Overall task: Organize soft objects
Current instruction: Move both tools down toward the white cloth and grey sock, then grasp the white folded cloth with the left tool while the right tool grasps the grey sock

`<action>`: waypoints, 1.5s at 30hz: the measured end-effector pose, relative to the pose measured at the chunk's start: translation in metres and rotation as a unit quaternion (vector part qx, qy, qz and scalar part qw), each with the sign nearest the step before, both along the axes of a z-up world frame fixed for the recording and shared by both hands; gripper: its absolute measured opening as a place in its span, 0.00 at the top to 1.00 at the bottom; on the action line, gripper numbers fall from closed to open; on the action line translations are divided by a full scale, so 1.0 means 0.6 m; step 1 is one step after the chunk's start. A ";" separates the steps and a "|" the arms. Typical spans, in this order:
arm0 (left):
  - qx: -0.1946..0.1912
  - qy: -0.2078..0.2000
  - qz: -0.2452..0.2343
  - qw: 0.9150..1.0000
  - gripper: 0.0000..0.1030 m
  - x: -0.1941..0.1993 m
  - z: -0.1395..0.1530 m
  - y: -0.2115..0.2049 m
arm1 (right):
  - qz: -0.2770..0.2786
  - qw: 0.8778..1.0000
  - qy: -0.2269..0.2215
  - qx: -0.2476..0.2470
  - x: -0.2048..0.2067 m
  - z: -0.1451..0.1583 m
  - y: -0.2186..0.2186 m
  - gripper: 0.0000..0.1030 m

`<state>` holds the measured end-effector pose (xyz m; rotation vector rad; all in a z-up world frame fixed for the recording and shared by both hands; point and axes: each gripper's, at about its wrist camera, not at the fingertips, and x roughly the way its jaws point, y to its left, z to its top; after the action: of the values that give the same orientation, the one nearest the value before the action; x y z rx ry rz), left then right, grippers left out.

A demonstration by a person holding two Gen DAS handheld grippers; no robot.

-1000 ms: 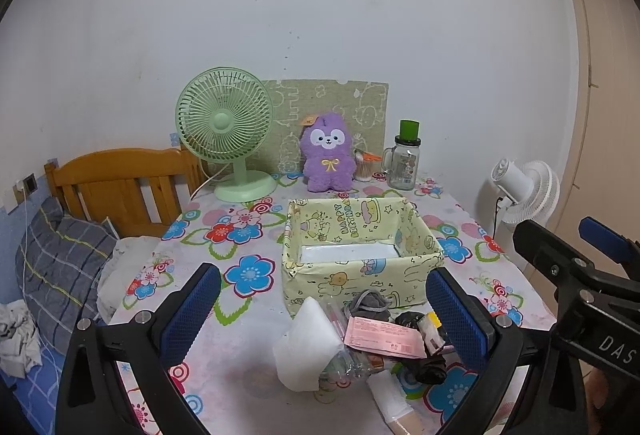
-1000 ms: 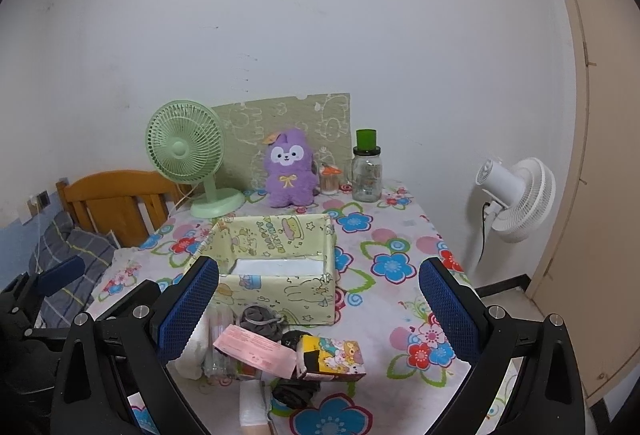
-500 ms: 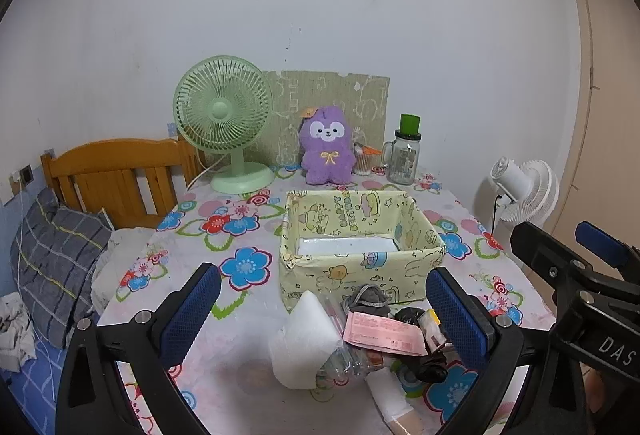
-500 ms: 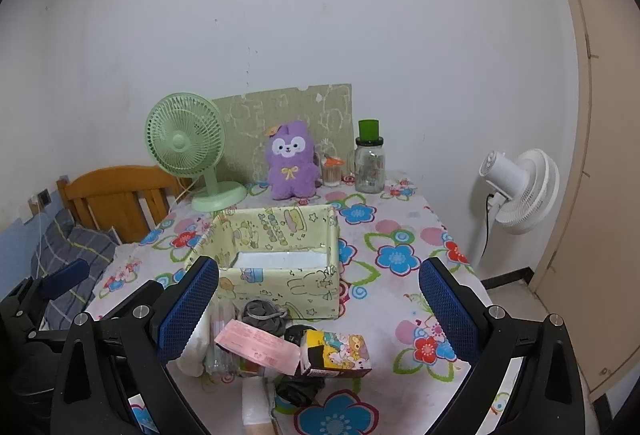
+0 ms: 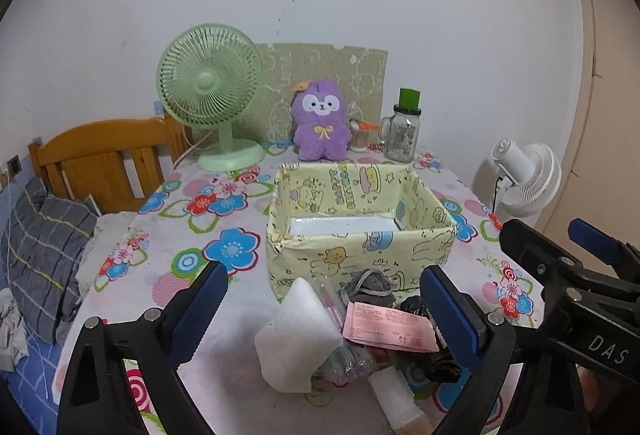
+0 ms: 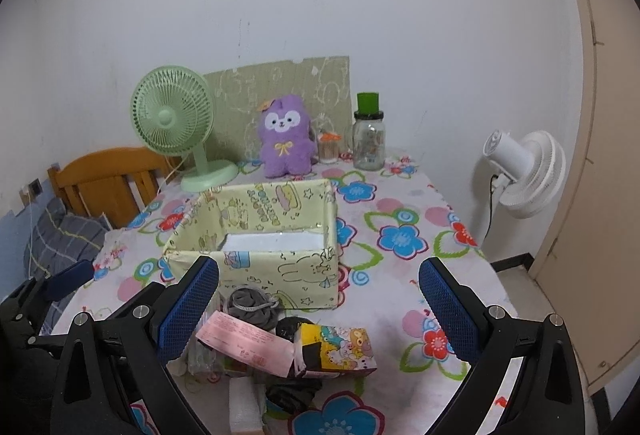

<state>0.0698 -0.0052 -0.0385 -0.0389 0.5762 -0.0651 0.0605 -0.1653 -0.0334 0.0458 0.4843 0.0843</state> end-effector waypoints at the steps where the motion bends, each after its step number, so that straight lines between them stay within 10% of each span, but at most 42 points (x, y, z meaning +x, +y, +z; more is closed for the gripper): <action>1: -0.001 0.003 -0.001 1.000 0.06 0.003 -0.004 0.000 | 0.003 1.000 0.004 0.001 0.005 -0.005 0.002 0.01; 24: -0.022 0.098 0.008 0.995 0.23 0.077 -0.098 0.020 | 0.027 0.996 0.082 0.000 0.090 -0.087 0.037 0.02; 45: -0.048 0.141 -0.013 0.989 0.59 0.102 -0.134 0.037 | 0.062 0.985 0.159 0.010 0.159 -0.146 0.094 0.10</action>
<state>0.1313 0.0170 -0.1187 -0.1358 0.8563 -0.1131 0.1562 -0.1087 -0.1208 0.0494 0.8054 0.2054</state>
